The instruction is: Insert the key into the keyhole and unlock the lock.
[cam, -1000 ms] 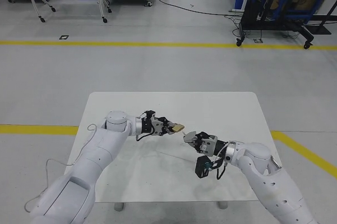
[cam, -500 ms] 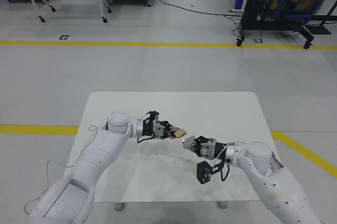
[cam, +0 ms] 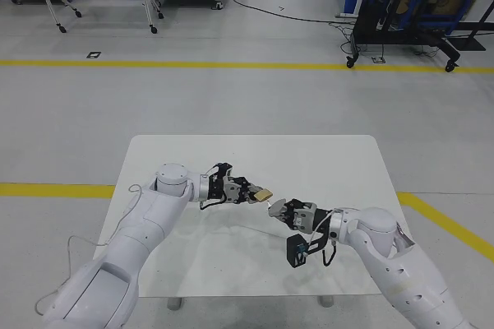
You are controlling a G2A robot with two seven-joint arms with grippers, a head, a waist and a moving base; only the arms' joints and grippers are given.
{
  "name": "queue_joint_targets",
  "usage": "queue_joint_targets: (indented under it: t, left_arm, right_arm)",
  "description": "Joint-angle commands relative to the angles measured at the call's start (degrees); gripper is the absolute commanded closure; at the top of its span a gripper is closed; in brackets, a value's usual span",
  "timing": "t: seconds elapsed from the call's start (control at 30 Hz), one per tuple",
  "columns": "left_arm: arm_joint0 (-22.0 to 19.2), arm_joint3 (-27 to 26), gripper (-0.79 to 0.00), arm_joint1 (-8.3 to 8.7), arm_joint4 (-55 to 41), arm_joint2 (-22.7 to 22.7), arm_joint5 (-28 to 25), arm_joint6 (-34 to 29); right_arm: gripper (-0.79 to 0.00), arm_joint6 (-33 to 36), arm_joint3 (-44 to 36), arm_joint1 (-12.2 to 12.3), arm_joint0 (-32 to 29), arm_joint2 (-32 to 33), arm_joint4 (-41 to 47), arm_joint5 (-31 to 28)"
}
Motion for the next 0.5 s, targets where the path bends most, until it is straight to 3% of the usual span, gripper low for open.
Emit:
queue_joint_targets:
  t: [0.0, 0.47]
  left_arm:
    - [0.01, 0.03, 0.0, 0.0, 0.02, -0.05, 0.08, 0.02]
    - [-0.02, 0.0, 0.0, -0.16, 0.82, 0.02, 0.38, 0.43]
  right_arm:
    - [0.0, 0.11, -0.02, 0.06, 0.18, -0.15, 0.2, 0.01]
    - [0.0, 2.56, 1.05, 0.37, 1.63, -1.6, 1.7, -0.4]
